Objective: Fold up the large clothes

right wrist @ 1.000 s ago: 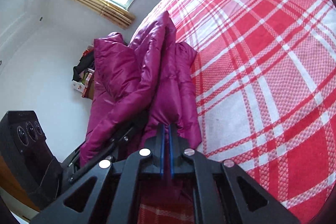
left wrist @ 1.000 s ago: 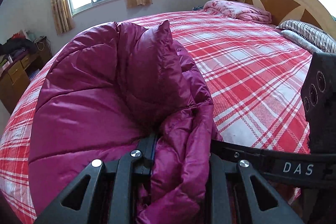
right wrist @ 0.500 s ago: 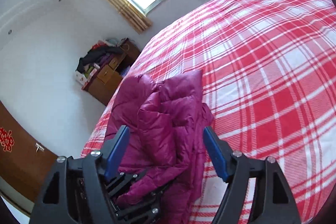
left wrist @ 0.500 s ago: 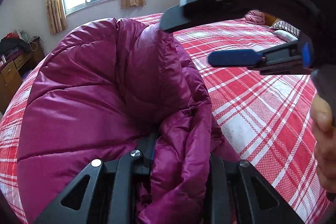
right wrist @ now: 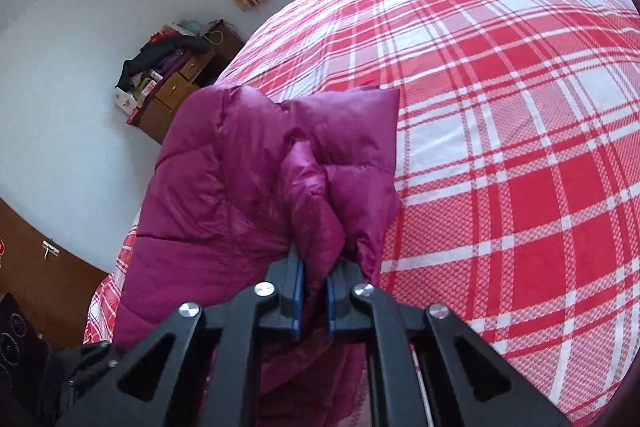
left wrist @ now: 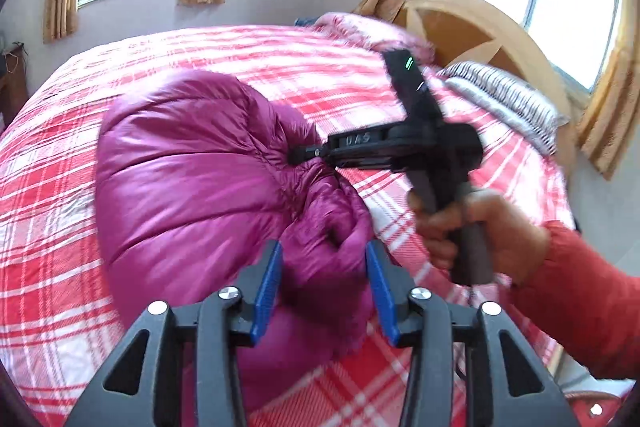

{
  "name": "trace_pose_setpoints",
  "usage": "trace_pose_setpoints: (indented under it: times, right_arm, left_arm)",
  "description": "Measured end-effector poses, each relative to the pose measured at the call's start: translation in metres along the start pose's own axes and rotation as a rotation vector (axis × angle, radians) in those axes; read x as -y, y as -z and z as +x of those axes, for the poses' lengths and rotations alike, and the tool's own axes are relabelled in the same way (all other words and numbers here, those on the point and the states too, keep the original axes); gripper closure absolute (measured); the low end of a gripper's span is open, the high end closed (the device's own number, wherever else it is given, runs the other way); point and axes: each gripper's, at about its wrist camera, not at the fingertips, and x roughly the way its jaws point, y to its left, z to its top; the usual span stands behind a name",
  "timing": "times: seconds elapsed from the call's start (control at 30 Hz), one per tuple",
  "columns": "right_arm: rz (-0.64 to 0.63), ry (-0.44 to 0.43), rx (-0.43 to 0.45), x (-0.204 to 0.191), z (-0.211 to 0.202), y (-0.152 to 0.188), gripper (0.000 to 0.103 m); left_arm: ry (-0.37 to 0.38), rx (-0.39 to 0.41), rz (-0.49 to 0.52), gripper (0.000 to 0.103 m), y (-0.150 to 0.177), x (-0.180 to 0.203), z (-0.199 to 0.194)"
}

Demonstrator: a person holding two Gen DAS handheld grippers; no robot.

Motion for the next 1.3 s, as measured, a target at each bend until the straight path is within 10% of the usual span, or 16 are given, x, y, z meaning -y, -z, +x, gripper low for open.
trace_pose_setpoints:
  times: [0.17, 0.37, 0.87, 1.3]
  right_arm:
    - [0.004, -0.029, 0.004, 0.012, 0.009, 0.001, 0.095]
    - [0.039, -0.056, 0.031, 0.019, 0.009, 0.011, 0.095]
    - [0.185, -0.19, -0.004, 0.052, 0.014, 0.013, 0.098]
    - [-0.128, 0.018, 0.202, -0.038, -0.084, 0.034, 0.08]
  left_arm:
    - [-0.129, 0.111, -0.119, 0.054, -0.017, -0.049, -0.04]
    - [-0.254, 0.077, -0.255, 0.054, -0.057, -0.094, 0.013]
    - [-0.564, -0.045, -0.108, 0.051, -0.038, -0.081, 0.097]
    - [-0.608, -0.051, -0.077, 0.051, -0.04, -0.087, 0.107]
